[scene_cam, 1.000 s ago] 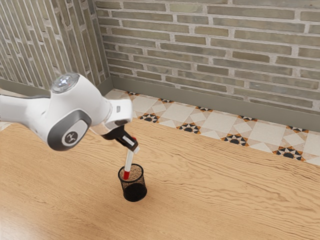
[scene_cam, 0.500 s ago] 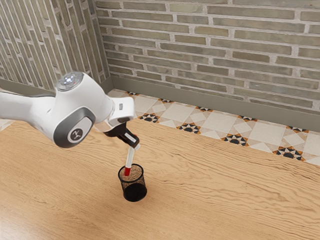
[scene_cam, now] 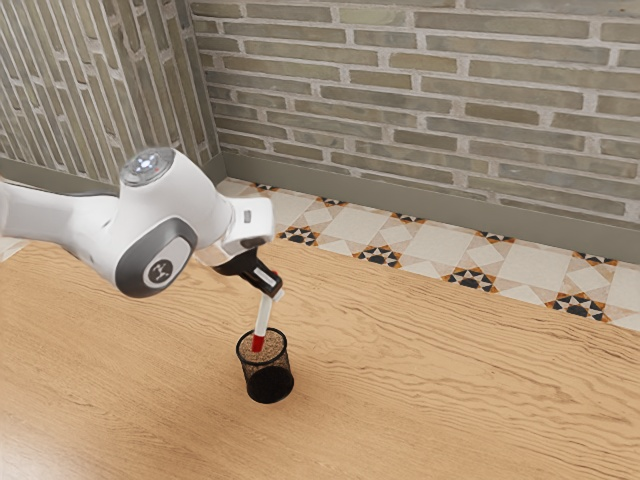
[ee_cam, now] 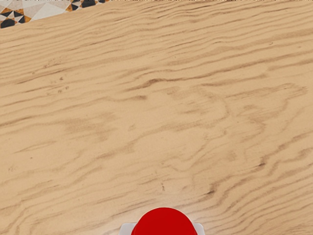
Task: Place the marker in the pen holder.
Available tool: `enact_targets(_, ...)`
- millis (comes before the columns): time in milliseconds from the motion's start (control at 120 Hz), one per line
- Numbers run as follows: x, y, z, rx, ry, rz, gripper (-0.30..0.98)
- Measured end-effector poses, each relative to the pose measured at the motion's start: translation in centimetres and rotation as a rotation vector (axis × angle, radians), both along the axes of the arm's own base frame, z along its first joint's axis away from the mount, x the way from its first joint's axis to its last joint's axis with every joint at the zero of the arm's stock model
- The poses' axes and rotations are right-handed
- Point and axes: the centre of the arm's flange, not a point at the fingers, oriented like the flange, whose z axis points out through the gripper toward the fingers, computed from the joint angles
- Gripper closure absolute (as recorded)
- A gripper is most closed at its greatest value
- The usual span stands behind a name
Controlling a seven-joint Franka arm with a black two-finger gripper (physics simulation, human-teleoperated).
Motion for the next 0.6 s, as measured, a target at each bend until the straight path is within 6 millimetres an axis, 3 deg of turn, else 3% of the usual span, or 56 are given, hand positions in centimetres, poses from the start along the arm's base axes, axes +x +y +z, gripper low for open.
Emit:
enact_targets(467, -0.35, -0.02, -0.54, 0.002, 0.006, -0.006, 0.71)
enact_targets(600, -0.39, -0.06, -0.53, 0.003, 0.007, -0.012, 0.44)
